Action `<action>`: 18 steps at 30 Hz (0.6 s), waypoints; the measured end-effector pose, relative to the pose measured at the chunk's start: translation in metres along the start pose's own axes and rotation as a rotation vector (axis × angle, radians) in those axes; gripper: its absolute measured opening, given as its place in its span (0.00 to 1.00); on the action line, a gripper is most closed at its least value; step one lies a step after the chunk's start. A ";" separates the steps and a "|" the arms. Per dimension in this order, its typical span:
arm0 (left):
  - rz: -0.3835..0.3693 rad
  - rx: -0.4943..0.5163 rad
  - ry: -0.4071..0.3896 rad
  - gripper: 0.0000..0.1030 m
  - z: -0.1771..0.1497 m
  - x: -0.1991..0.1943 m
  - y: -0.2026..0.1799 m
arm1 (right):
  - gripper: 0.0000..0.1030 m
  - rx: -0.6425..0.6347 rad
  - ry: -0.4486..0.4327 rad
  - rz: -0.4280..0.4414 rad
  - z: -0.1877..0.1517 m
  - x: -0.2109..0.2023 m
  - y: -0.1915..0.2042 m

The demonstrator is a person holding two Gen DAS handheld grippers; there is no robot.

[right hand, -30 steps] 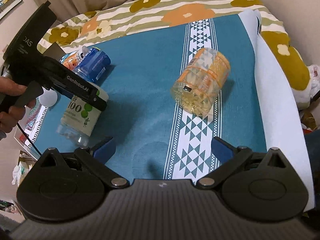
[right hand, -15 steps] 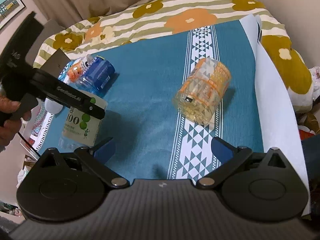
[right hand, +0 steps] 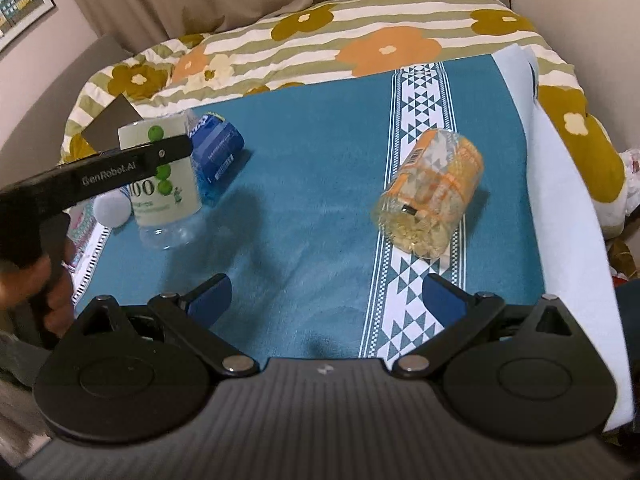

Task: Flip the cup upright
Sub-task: 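Grasp the clear cup with the left gripper and set it upright, then open the left gripper and withdraw from the upright cup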

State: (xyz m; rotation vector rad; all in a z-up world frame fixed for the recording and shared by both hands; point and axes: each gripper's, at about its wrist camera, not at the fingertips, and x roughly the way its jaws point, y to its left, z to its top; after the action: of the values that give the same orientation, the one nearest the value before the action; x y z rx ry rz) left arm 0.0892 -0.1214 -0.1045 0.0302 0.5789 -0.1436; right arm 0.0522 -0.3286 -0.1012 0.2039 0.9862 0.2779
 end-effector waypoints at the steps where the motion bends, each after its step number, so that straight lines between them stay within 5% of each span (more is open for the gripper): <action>1: -0.004 0.000 -0.017 0.63 -0.005 0.002 0.001 | 1.00 -0.001 0.001 -0.006 -0.001 0.002 0.002; 9: -0.018 0.048 -0.077 0.64 -0.028 -0.001 0.002 | 1.00 -0.025 0.032 -0.039 -0.010 0.016 0.011; 18: -0.017 0.028 0.046 0.64 -0.023 -0.007 0.009 | 1.00 -0.023 0.035 -0.036 -0.010 0.017 0.020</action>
State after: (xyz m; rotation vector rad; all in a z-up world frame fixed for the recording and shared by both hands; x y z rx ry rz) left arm 0.0723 -0.1103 -0.1200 0.0557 0.6233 -0.1674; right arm 0.0499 -0.3037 -0.1145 0.1604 1.0201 0.2608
